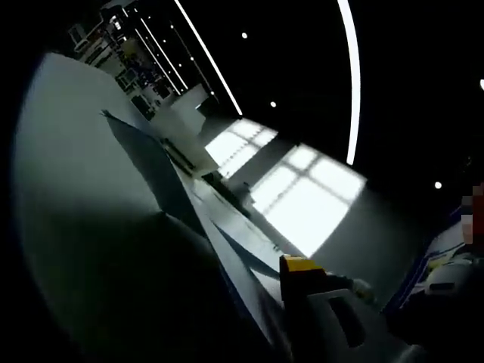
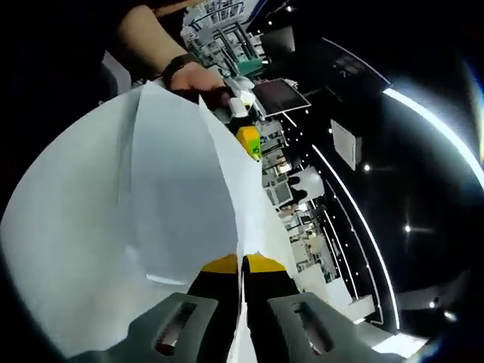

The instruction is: Organize the stack of printing papers by aligning and flattening the scattered papers on the table

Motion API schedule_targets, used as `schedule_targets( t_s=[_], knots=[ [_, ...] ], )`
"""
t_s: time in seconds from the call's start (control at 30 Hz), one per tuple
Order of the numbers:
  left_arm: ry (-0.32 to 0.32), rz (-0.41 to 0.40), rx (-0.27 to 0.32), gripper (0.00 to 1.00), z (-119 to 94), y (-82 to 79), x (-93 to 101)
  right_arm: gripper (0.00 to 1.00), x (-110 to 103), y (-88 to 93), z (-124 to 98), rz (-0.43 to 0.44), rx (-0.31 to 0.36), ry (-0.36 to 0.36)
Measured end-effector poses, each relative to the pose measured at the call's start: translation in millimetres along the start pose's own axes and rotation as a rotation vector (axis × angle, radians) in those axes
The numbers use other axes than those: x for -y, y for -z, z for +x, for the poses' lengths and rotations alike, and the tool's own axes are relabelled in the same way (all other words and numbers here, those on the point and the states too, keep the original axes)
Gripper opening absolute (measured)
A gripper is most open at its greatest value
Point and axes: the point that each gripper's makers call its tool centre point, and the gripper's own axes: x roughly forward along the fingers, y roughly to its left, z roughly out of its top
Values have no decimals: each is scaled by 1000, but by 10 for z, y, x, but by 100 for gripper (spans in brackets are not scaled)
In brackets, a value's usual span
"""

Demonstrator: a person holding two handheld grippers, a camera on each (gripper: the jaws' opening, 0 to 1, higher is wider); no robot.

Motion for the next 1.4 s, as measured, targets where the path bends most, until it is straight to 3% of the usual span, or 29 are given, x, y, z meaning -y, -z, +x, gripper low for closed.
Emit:
schedule_targets(
  t_s=[0.2, 0.47, 0.7, 1.4],
  knots=[
    [0, -2, 0, 27, 0, 3, 5, 0, -85, -96, 45, -64, 16, -21],
    [5, -1, -2, 26, -4, 5, 14, 0, -65, -219, 72, -128, 61, 6],
    [6, 0, -3, 26, -6, 8, 22, 0, -167, -257, 158, -190, 70, -29],
    [8, -1, -5, 26, -13, -13, -15, 0, -212, -256, 148, -179, 76, -53]
  ],
)
